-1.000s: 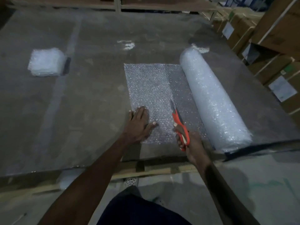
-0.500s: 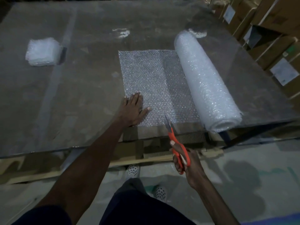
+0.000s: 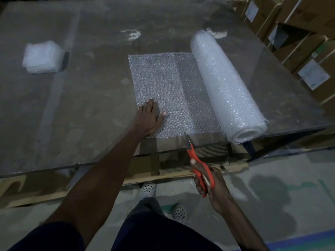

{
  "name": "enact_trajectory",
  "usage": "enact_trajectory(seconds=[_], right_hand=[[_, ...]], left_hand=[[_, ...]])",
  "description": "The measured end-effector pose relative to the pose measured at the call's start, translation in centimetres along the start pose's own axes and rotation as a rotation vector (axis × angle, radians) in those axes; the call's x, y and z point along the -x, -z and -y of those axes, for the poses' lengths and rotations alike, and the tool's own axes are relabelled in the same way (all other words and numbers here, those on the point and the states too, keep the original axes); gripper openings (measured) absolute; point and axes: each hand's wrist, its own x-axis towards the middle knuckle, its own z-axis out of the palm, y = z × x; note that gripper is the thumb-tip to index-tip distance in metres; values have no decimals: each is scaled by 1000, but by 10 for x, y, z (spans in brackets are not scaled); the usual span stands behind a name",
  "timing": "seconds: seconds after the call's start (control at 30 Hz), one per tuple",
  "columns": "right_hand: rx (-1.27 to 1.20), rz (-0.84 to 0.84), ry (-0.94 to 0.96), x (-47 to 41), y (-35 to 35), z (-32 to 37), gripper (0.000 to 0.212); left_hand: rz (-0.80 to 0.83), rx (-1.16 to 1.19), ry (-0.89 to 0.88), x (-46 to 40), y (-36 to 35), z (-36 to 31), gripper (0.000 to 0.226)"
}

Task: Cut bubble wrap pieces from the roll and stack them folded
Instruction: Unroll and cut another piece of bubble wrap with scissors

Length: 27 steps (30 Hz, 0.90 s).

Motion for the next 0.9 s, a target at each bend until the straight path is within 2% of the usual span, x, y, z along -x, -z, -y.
enact_trajectory(seconds=[0.1, 0.67, 0.8, 0.9], right_hand=[[-7, -5, 10, -8, -4, 3, 43], [-30, -42, 17, -26, -7, -2, 29], [-15, -57, 30, -29, -7, -8, 33], [-29, -77, 34, -31, -7, -11, 46]], left_hand=[[-11, 18, -3, 1, -5, 3, 78], [-38, 32, -10, 0, -10, 6, 81], [-47, 43, -18, 0, -11, 6, 82], [-48, 41, -20, 0, -12, 7, 85]])
